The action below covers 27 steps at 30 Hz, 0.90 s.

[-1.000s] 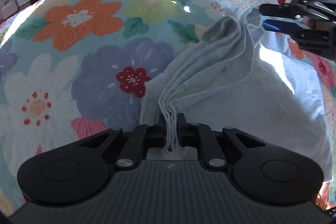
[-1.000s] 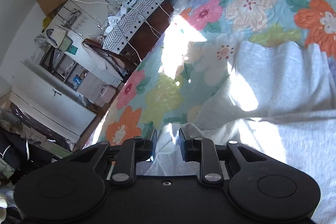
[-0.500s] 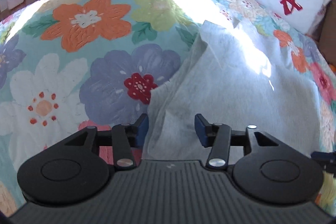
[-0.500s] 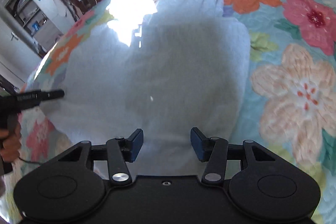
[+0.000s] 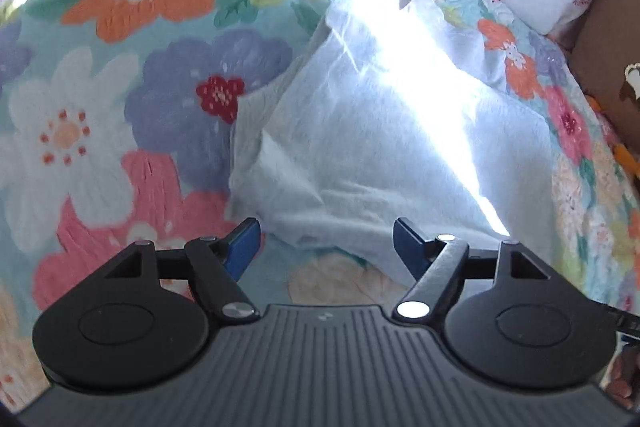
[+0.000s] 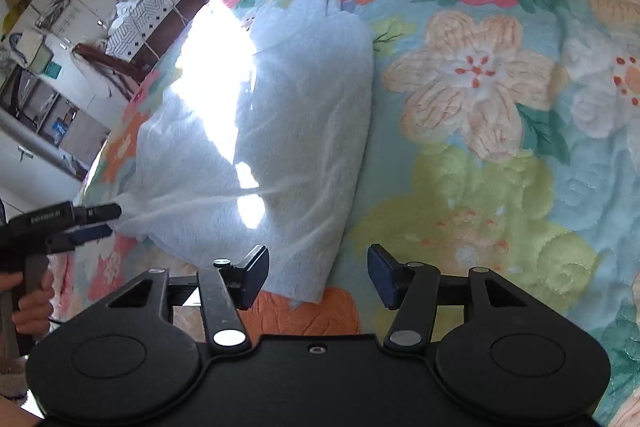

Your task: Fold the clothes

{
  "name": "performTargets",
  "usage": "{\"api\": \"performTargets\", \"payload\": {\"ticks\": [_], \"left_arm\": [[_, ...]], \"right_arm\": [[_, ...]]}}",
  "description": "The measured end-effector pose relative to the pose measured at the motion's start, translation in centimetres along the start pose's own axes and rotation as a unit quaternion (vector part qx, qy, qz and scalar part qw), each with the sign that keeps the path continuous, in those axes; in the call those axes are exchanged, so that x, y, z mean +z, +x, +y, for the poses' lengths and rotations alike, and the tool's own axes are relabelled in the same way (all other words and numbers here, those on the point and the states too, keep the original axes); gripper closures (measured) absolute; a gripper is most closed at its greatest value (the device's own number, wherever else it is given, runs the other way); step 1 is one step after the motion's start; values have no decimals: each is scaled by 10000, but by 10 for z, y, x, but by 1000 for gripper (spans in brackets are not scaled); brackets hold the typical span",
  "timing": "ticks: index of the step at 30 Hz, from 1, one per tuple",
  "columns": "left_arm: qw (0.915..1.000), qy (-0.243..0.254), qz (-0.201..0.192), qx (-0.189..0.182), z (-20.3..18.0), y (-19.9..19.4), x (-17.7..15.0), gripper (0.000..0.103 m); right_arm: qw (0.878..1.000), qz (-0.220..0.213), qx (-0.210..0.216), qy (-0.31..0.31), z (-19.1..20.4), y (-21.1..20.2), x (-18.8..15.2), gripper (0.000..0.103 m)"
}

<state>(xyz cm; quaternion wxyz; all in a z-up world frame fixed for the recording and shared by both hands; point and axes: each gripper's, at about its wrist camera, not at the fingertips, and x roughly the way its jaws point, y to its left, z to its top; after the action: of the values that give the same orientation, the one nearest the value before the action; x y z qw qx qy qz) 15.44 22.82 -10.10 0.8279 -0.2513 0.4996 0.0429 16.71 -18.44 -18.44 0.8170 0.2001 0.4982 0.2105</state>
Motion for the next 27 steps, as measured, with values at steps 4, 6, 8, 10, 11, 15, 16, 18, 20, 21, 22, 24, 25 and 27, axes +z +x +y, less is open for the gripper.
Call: {"api": "performTargets", "payload": {"ticks": [4,6,8,10,11,15,16,18,20,21,22,24,25,27], "left_arm": [[9924,-1060,375,-498,30,20,-6,30],[9878,-1401,266,-629,39,28,-8,30],[9846,-1586,60,-738,43,34,-7,30],[9774,-1876,-140,-965,51,40,-1,30],[9720,-2067,-229,-1095,57,43,3,30],[9564,-2603,-244,-1304,67,54,-1,33],[9594,-2522,-272,-1230,65,56,-3,42],[9653,-2344,-248,-1123,61,57,0,90],[9591,-2349,-511,-1496,63,42,9,97],[9579,-2268,-735,-1596,62,30,12,97],[9651,-1966,-866,-1498,54,18,16,97],[9717,-1797,-771,-1328,48,12,15,97],[9728,-1820,-652,-1276,49,13,13,96],[9727,-1988,-270,-1169,56,23,6,95]], "right_arm": [[9983,208,456,313,-2,13,-11,42],[9973,275,592,333,0,23,-15,42],[9968,214,645,429,1,31,-18,42],[9940,-3,785,764,-2,38,-23,41],[9906,-171,859,1048,-5,43,-25,41],[9836,-543,1015,1386,-4,54,-25,41],[9854,-558,1006,1258,-2,55,-24,58],[9886,-582,997,966,-1,54,-23,91],[9765,-1121,1611,889,-3,35,-18,92],[9719,-1324,1811,707,2,22,-12,92],[9715,-1419,1838,480,11,10,-5,92],[9727,-1494,1772,150,26,-7,3,92],[9744,-1458,1709,62,29,-12,3,92],[9858,-1103,1267,6,27,-7,-3,93]]}}
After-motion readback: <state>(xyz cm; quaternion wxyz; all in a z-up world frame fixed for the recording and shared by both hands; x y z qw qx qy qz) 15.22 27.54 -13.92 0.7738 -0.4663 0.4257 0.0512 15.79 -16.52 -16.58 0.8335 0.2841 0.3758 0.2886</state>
